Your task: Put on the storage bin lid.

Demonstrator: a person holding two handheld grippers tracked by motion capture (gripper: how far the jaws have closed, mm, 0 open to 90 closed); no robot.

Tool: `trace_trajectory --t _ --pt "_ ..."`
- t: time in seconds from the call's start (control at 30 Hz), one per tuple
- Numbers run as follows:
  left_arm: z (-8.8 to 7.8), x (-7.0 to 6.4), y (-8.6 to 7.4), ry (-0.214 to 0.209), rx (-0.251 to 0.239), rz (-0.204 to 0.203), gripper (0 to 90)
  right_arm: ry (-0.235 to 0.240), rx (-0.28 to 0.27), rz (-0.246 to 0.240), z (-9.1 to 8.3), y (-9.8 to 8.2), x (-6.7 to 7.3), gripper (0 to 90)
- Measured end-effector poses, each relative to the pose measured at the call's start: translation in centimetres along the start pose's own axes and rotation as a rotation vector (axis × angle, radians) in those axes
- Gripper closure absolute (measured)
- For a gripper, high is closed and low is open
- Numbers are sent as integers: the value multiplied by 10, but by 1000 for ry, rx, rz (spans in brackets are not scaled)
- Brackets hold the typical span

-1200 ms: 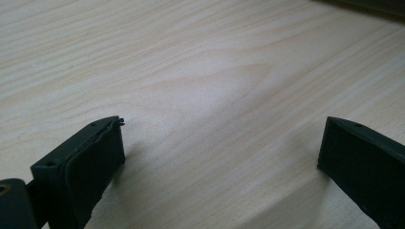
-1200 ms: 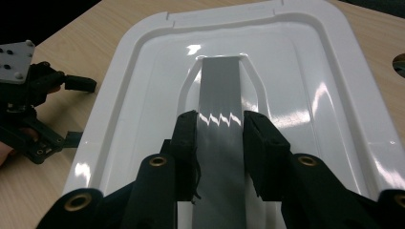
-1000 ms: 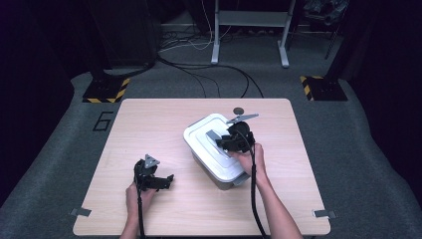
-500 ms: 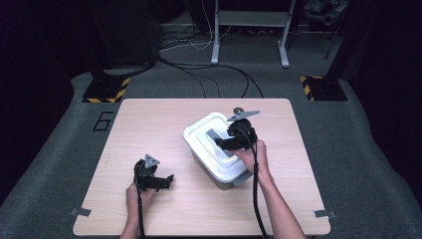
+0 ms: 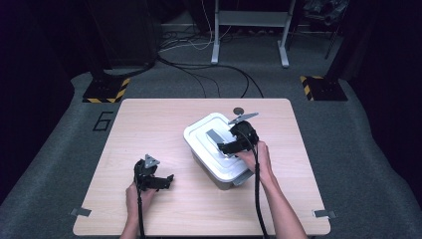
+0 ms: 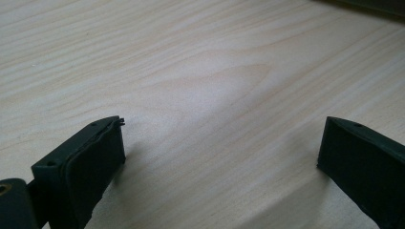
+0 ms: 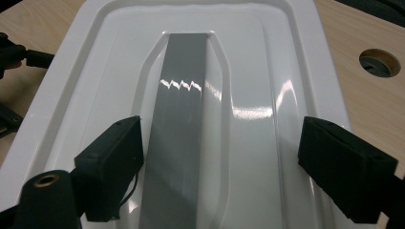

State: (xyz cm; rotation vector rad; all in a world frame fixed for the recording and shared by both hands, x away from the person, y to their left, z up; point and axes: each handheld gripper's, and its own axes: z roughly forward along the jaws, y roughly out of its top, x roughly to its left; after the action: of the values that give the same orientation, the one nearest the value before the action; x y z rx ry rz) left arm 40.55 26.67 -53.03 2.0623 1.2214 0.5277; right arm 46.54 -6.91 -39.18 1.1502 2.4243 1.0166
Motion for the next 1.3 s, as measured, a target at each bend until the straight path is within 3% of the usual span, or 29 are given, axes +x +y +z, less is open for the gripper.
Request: trace_trajectory --t 0.2,0.3,0.57,0.97,1.1,1.3 --pt "0 0 0 0 0 0 14 15 -31 -6 -6 0 1 80" --pt "0 0 0 0 0 0 14 16 -75 -10 -21 -2 1 63" --pt "0 0 0 0 -1 0 15 -6 -127 -21 -56 -16 0 31" --pt "0 0 0 0 -1 0 15 -66 -176 17 -92 -65 -11 19" --pt "0 0 0 0 -1 0 15 -50 -177 42 -99 -82 -16 13" --pt "0 0 0 0 -1 -1 15 -71 -175 77 -103 -115 -23 14"
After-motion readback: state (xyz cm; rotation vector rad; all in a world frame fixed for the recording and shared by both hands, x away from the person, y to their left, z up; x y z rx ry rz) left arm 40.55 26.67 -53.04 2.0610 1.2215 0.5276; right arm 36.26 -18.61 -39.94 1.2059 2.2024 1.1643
